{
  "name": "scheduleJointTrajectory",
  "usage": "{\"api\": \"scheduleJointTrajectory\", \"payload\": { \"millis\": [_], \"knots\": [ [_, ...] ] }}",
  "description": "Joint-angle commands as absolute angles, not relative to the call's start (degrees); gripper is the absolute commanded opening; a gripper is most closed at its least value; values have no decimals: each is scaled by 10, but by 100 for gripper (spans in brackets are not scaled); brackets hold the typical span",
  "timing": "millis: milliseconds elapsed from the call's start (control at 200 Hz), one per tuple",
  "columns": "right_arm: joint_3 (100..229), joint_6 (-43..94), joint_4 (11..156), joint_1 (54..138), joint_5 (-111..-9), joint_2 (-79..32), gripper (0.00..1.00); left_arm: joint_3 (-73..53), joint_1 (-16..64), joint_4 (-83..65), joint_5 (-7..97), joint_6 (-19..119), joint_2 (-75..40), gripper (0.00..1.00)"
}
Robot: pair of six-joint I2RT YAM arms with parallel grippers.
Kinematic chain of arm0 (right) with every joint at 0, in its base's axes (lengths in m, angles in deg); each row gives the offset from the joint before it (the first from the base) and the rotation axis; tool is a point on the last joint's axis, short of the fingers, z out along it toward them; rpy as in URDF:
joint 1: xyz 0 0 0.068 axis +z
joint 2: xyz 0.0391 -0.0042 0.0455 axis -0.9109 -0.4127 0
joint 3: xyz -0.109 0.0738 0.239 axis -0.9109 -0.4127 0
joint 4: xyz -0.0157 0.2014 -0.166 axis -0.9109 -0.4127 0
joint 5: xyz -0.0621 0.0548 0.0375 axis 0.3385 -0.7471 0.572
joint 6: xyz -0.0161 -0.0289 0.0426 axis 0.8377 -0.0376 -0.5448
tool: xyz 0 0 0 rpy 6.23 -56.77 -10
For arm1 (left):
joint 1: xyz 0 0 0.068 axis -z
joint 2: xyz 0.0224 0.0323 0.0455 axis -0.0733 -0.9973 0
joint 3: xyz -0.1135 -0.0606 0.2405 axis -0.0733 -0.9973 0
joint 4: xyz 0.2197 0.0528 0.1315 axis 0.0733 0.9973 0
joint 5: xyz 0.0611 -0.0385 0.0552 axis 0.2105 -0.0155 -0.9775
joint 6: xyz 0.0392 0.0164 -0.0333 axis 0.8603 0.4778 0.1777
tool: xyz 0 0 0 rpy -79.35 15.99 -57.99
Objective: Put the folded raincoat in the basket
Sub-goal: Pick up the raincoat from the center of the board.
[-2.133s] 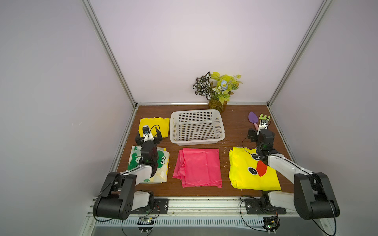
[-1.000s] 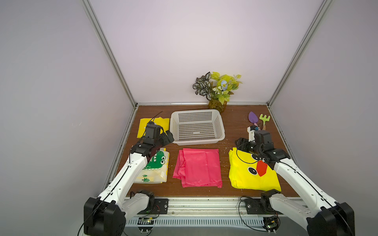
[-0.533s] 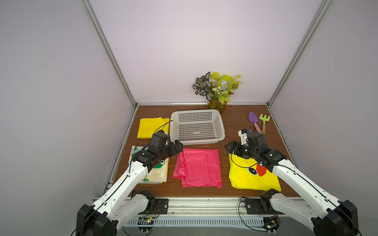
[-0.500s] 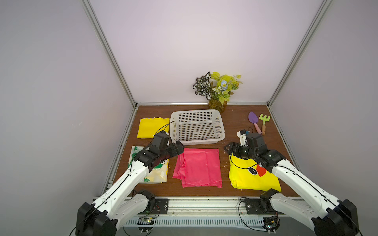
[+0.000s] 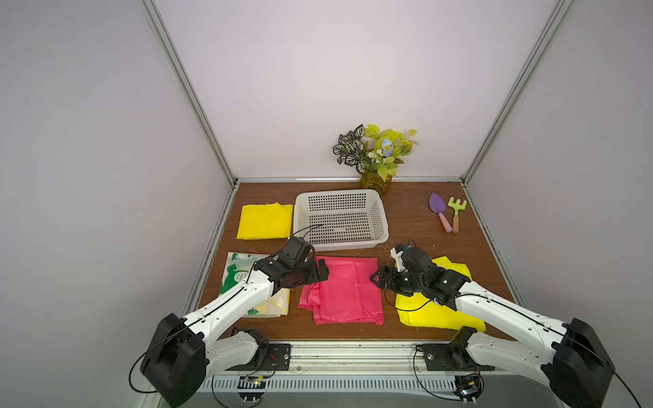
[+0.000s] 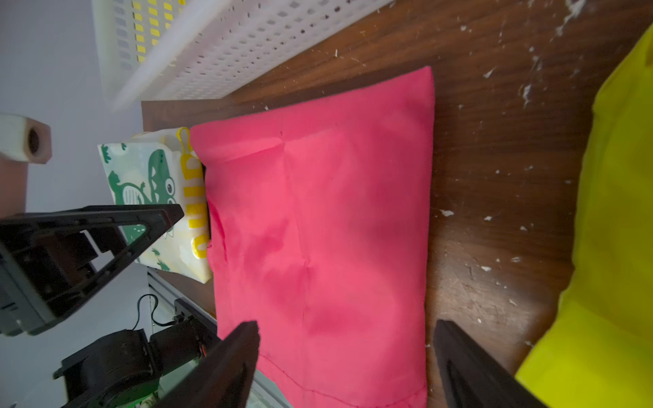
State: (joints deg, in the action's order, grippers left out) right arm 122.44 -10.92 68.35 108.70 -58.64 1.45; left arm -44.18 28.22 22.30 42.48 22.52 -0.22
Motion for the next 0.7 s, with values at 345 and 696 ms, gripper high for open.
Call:
{"api": "scheduleJointTrajectory", "payload": {
  "millis": [345,696],
  "knots": [
    [1209,-120,759,1111,-542,-71,86,-561,290,138,478,237,51,100],
    [1179,-113,807,1112,-555,-88,86,-591,291,79,470,245,19,100]
  ]
}}
